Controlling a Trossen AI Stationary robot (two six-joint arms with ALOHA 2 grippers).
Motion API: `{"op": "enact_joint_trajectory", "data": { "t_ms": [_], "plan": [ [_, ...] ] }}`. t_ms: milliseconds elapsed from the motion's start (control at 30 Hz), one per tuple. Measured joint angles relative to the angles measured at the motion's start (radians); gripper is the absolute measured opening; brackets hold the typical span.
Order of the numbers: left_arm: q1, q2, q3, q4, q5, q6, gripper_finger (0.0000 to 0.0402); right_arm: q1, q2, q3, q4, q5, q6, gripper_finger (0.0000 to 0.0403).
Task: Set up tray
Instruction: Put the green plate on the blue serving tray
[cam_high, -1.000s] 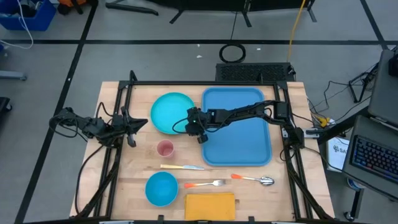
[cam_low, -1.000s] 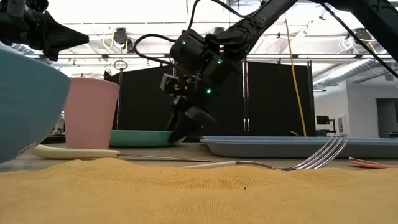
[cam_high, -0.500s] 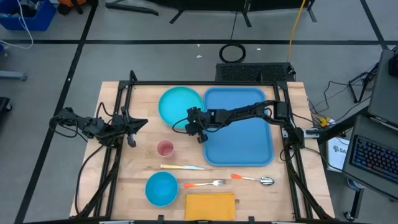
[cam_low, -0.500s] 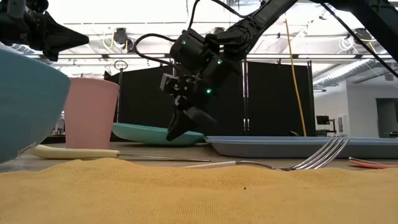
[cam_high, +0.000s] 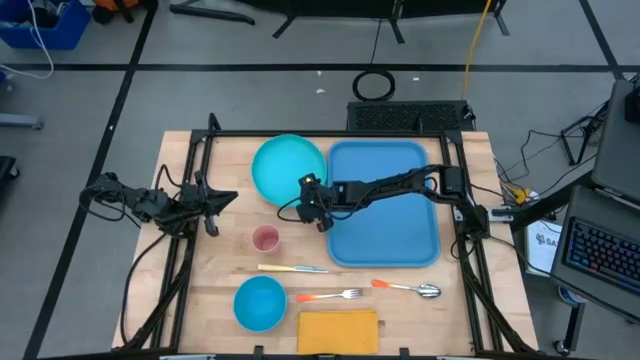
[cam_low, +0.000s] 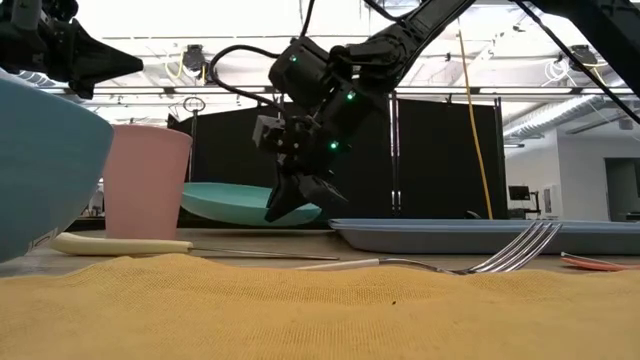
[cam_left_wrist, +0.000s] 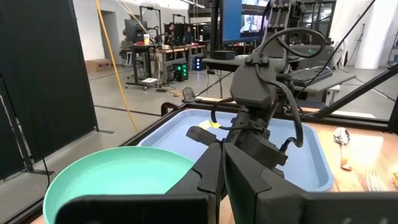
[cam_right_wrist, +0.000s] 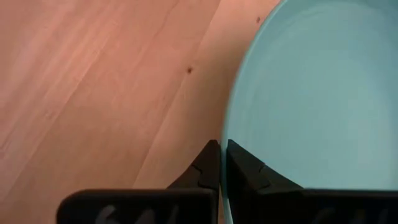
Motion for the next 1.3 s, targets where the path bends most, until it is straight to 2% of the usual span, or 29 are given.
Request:
{"op": "enact_joint_trajectory", "data": {
  "t_ms": [200,400,533,667,833,1067,1300],
  "plan": [
    [0.000,0.000,0.000,-0.001,0.000,0.000,0.0024,0.016,0.000,0.000,0.029,0.125,-0.026,0.0001],
    [0.000,0.000,0.000,-0.001,0.000,0.000,0.0024,0.021,-0.006,0.000,0.034,0.179,-0.022,0.0001],
    [0.000,0.000,0.000,-0.011,0.000,-0.008,0.0024,0.031,-0.020,0.000,0.026,0.254,-0.018,0.0001],
    [0.000,0.000,0.000,-0.017,0.000,-0.013,0.0024,0.038,-0.051,0.000,0.006,0.258,0.032,0.0000],
    [0.000,0.000,0.000,-0.026,0.000,-0.030,0.0024,0.050,-0.091,0.000,-0.063,0.354,0.100,0.0000],
    [0.001,0.000,0.000,-0.039,0.000,-0.049,0.0024,0.052,-0.143,-0.007,-0.221,0.359,0.242,0.0000],
    [0.001,0.000,0.000,-0.040,0.001,-0.058,0.0024,0.053,-0.170,-0.033,-0.303,0.336,0.362,0.0000]
  ]
}}
